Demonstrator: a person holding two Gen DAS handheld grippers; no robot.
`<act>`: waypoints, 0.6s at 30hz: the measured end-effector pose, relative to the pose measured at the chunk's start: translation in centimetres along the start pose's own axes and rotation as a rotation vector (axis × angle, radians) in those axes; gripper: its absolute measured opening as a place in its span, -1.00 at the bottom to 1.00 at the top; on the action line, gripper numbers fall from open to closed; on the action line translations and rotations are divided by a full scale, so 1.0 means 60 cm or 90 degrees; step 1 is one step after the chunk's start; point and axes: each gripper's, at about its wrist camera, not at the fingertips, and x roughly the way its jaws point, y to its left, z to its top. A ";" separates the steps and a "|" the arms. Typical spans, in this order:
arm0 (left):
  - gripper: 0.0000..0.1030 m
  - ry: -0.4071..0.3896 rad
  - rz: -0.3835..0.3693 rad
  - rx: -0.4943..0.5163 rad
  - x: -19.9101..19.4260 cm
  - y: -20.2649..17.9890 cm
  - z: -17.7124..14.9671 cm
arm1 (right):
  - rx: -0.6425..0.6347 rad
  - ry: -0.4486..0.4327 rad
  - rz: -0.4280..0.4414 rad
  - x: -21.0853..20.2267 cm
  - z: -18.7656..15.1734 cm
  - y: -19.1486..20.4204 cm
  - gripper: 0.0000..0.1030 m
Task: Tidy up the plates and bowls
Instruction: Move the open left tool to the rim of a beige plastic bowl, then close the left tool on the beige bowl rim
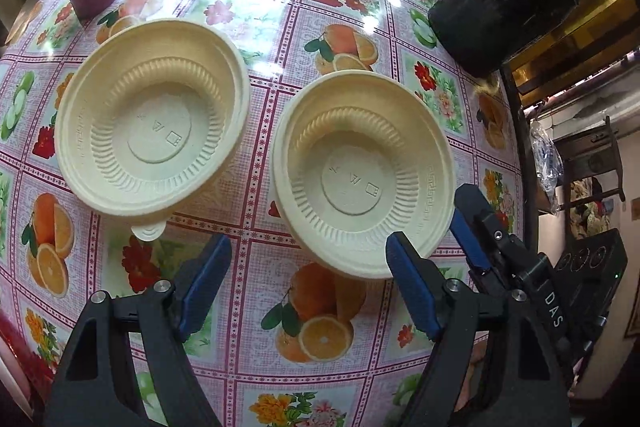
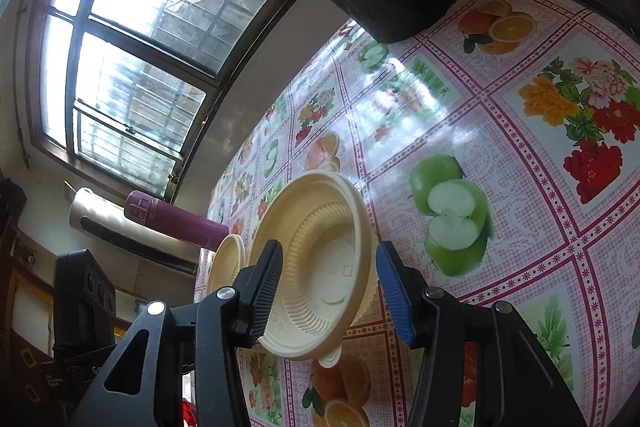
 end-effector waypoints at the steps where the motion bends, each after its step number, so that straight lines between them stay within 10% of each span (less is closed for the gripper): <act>1: 0.30 -0.005 -0.006 0.000 0.000 -0.001 0.001 | -0.001 0.000 -0.002 0.002 0.000 0.000 0.00; 7: -0.42 0.000 -0.018 0.014 0.016 -0.006 0.008 | -0.006 -0.002 -0.009 0.005 0.000 0.000 -0.01; 18: -0.47 -0.008 -0.014 -0.010 0.022 0.013 0.012 | -0.016 -0.004 -0.050 0.013 -0.001 0.003 -0.63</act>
